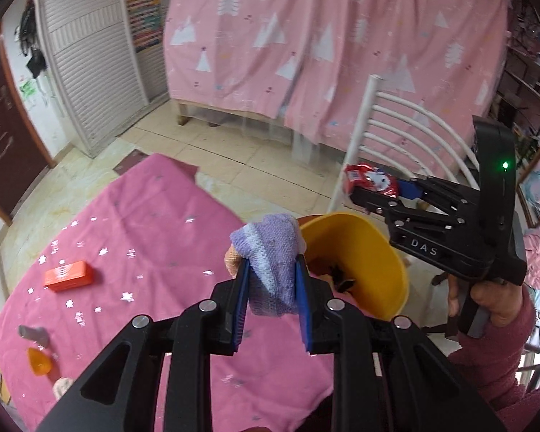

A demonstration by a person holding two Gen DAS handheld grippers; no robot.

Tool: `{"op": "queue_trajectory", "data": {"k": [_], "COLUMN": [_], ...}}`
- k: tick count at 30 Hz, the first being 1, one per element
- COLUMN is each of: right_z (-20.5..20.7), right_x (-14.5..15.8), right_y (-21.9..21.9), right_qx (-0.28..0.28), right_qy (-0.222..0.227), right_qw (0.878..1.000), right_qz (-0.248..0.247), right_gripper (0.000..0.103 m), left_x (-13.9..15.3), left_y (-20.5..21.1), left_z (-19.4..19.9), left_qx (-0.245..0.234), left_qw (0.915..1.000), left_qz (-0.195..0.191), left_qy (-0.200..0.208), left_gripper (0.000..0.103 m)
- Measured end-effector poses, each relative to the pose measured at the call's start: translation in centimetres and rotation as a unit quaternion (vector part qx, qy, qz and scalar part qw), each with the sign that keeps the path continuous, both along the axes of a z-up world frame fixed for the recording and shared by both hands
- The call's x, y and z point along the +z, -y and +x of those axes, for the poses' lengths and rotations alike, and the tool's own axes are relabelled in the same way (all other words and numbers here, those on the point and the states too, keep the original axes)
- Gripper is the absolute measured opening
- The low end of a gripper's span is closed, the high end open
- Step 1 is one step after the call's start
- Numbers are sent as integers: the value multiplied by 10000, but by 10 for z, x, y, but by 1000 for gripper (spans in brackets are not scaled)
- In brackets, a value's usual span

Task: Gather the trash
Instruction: 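Carry sock and red wrapper to the yellow bucket and open both tools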

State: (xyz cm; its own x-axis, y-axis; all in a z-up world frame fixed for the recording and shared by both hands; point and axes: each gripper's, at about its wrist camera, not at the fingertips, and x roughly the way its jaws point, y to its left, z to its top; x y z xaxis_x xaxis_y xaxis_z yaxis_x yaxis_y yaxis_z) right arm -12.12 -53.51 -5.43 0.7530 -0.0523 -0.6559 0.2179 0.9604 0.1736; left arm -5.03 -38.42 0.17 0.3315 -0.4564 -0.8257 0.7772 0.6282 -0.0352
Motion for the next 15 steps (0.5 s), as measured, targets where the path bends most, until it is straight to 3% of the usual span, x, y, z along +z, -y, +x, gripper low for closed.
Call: {"op": "queue_trajectory", "data": {"k": [3, 15], "right_z": [-9, -36], "right_x": [2, 8], "right_y": [7, 41], "right_qx": [-5, -473], "right_qy": [92, 396], "right_qw": [9999, 9978], "right_qz": [68, 237], "right_gripper": [64, 64], "left_x": [-6, -18], "left_y": [13, 57], "left_z": [-7, -27], "left_qx": [-136, -564], "left_qw": [9999, 9980], "left_qz": [-9, -18], "left_qy": [-85, -286], "left_gripper": [16, 16]}}
